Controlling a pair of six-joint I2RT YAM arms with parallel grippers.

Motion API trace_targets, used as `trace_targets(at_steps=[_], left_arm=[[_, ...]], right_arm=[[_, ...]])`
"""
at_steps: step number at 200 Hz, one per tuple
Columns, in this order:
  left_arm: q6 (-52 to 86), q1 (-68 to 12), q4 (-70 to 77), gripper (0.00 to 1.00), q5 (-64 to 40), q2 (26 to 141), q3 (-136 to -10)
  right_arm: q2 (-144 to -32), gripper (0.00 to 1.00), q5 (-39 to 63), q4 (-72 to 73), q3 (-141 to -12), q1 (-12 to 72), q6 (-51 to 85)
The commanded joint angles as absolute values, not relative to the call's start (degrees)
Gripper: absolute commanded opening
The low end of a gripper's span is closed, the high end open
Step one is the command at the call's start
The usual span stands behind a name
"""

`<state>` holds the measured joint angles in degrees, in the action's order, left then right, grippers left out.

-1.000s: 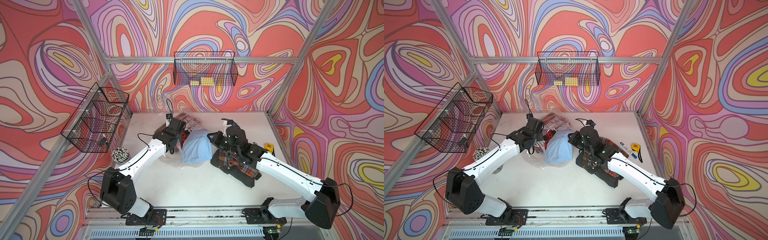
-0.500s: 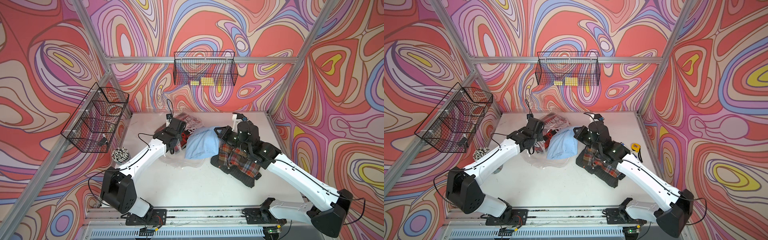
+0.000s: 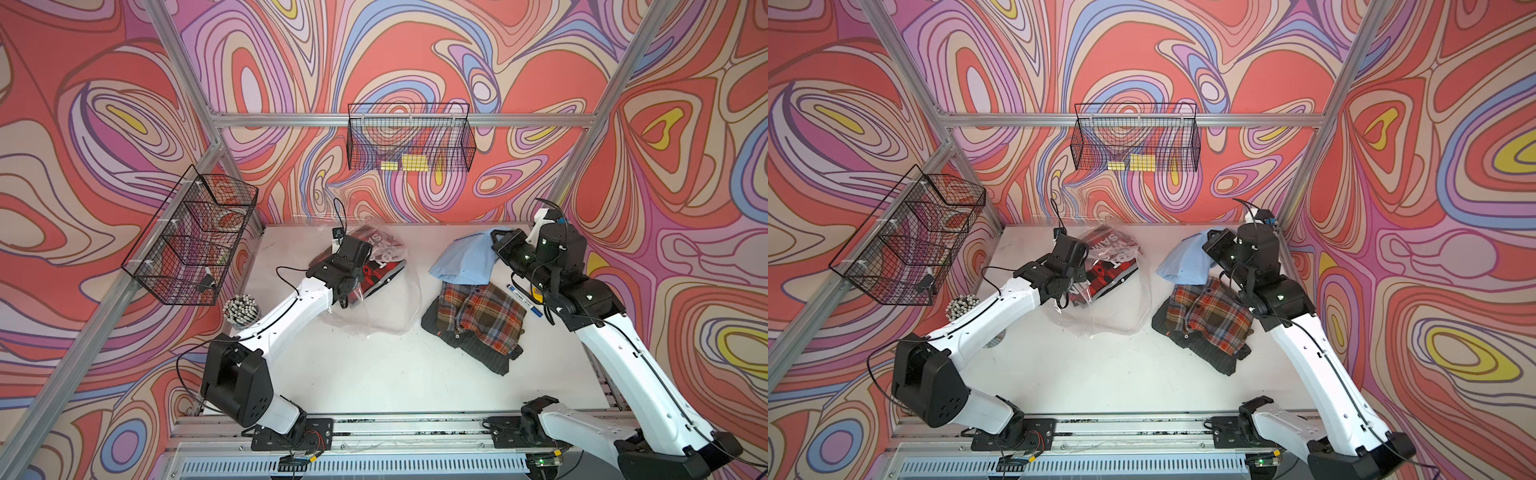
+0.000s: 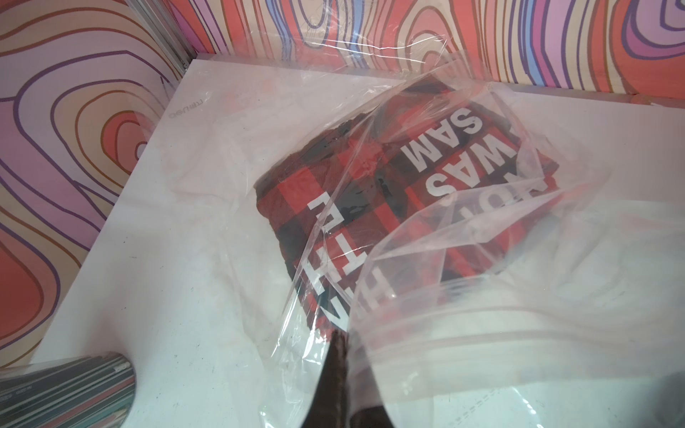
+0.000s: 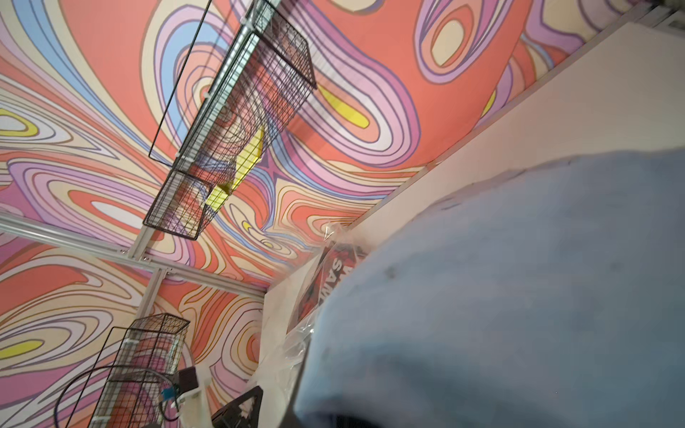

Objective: Take the shirt out of the vacuum bag
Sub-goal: Place the shirt at the center of the board.

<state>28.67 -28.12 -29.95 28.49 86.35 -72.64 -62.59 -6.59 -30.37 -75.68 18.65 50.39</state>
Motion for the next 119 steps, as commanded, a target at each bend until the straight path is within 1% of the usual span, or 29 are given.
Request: trace_targets(at_steps=[1, 50, 65, 88, 119], left_arm=[[28.04, -27.60, -29.58, 0.00, 29.00, 85.93, -72.95], [28.03, -27.64, -29.93, 0.00, 28.76, 86.16, -73.48], [28.03, -27.63, -29.83, 0.00, 28.77, 85.95, -73.43], [27.77, -27.60, -29.49, 0.00, 28.74, 85.60, -73.13], [27.71, -27.68, -29.61, 0.00, 28.18, 85.86, -73.30]], right_arm=[[-60.67, 0.00, -9.59, -30.19, -76.94, 18.28, 46.69], [-64.75, 0.00, -13.15, -31.06, -79.54, 17.58, 43.81], [-65.26, 0.00, -15.53, -30.56, -78.88, 16.70, 43.06], [-65.99, 0.00, -14.14, -28.92, -76.94, 13.55, 44.08], [-66.42, 0.00, -17.01, -26.72, -74.26, 13.10, 43.96]])
